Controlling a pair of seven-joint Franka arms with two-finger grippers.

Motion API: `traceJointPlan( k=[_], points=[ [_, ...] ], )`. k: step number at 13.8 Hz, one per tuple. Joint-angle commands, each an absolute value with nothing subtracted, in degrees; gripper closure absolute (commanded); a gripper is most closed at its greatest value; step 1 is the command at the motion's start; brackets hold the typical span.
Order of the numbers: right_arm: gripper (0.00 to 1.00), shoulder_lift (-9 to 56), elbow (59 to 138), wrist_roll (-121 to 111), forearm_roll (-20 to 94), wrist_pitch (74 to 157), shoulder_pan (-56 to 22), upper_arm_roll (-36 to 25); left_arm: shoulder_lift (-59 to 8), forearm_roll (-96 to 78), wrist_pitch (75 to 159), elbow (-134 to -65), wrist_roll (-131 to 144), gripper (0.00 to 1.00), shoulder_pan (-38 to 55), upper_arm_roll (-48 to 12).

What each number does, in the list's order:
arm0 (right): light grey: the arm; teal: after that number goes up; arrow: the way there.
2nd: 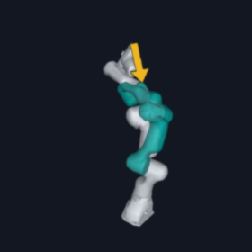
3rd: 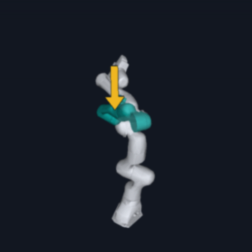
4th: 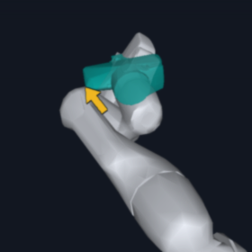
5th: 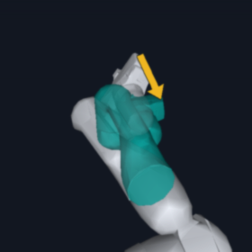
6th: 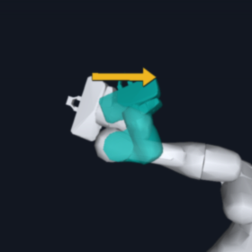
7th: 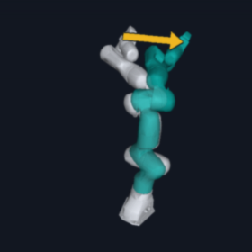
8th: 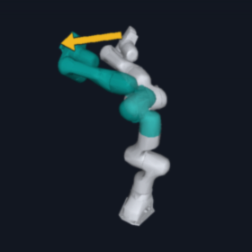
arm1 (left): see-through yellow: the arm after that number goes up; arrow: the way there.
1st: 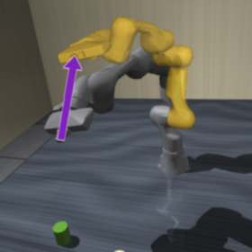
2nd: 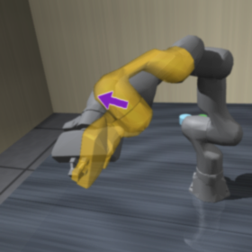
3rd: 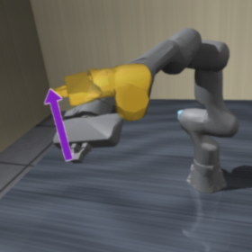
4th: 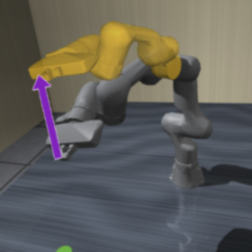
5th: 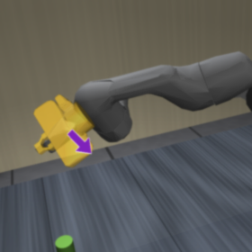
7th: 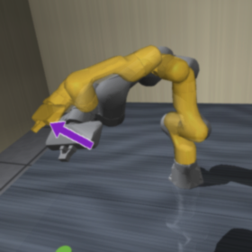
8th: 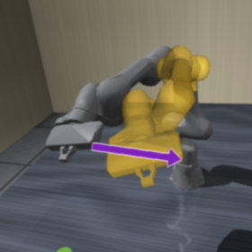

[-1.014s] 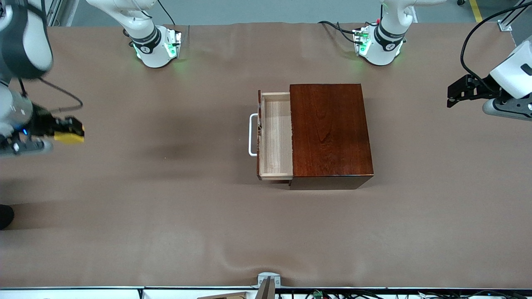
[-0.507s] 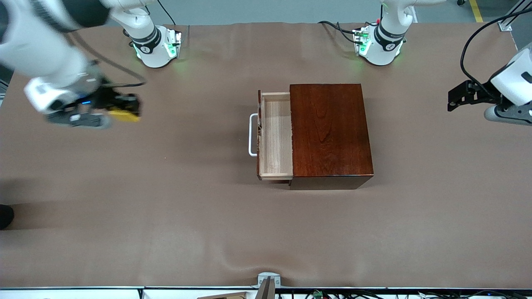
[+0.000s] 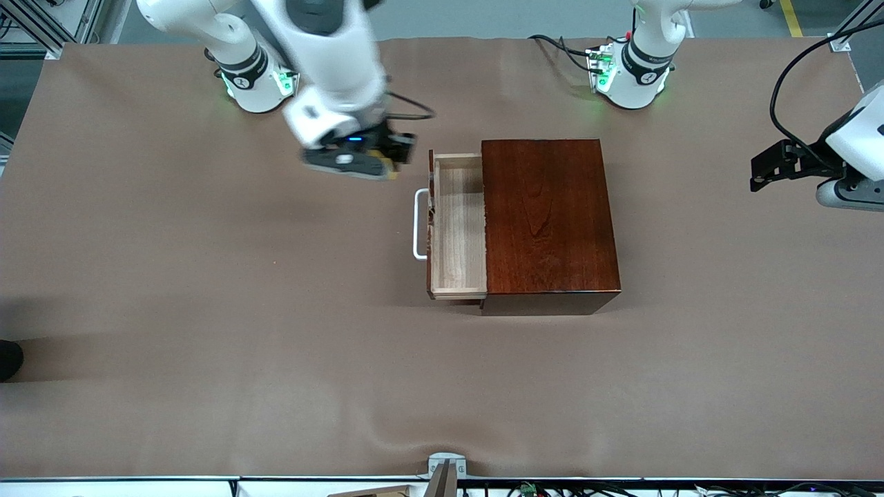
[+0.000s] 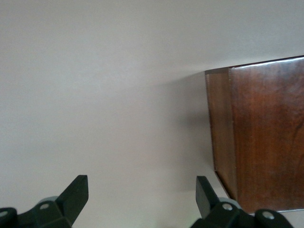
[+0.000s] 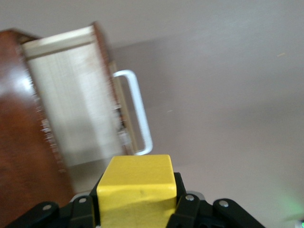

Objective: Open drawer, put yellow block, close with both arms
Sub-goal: 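Carry the yellow cube with the right gripper over the open drawer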

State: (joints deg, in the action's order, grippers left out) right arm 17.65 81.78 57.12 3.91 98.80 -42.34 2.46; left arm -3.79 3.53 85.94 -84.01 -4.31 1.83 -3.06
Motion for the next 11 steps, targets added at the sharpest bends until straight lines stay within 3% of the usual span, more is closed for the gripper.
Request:
traceJointPlan(
  k=[1, 11],
  points=[
    [1.00, 25.4, 74.2, 61.1, 4.0, 101.2, -47.3, 1.4, -4.6, 8.2, 86.2, -82.9, -3.3, 0.00, 2.7, -3.9],
    [1.00, 32.9, 76.1, 51.0, 4.1, 111.5, -47.5, 1.2, -5.2, 10.5, 86.2, -82.9, -3.3, 0.00, 3.0, -4.5]
  ],
)
